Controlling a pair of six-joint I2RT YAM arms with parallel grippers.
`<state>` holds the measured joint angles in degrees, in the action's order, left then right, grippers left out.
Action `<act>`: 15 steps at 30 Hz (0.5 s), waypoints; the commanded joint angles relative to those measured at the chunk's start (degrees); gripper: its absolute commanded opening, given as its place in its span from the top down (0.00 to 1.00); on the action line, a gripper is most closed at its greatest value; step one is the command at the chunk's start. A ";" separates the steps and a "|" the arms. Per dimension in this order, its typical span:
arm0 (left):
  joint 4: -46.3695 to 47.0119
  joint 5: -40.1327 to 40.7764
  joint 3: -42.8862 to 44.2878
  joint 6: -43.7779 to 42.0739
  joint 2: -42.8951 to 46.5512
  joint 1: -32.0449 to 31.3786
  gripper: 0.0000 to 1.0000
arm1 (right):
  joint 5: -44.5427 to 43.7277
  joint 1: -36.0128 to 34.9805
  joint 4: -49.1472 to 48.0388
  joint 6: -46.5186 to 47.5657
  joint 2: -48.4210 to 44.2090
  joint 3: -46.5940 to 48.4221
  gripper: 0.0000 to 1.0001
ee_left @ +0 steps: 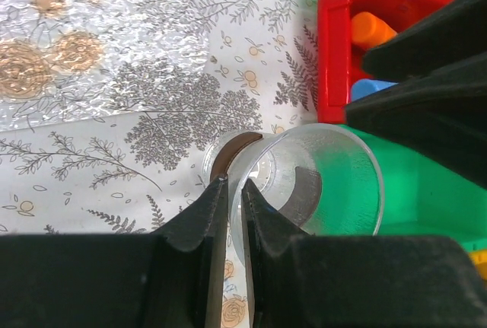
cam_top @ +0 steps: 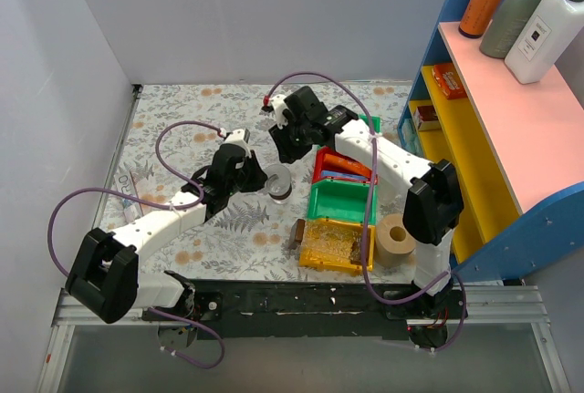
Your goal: Prepare toiletry sets of a toothbrush and toothpaste on the tray
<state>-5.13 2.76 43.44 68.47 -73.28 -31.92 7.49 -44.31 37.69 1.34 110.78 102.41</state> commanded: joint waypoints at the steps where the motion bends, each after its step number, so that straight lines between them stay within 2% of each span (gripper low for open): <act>1: 2.58 4.60 3.40 4.04 0.86 0.98 1.00 | -1.60 2.65 -4.81 -3.27 -6.45 -1.86 0.59; 3: 2.23 6.37 4.37 4.74 0.77 1.16 1.00 | -1.86 3.70 -6.22 -3.72 -8.72 -4.13 0.52; 6: 1.79 8.48 5.77 5.54 0.59 1.77 1.00 | -2.82 5.46 -9.56 -5.03 -11.98 -6.95 0.49; 15: -2.95 11.90 8.06 7.73 -0.55 8.71 1.00 | -3.62 9.33 -15.71 -7.06 -18.67 -14.87 0.48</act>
<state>-7.77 10.85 47.70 73.38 -74.37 -26.87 4.51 -35.94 27.00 -4.34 95.11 89.38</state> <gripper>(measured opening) 0.097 0.523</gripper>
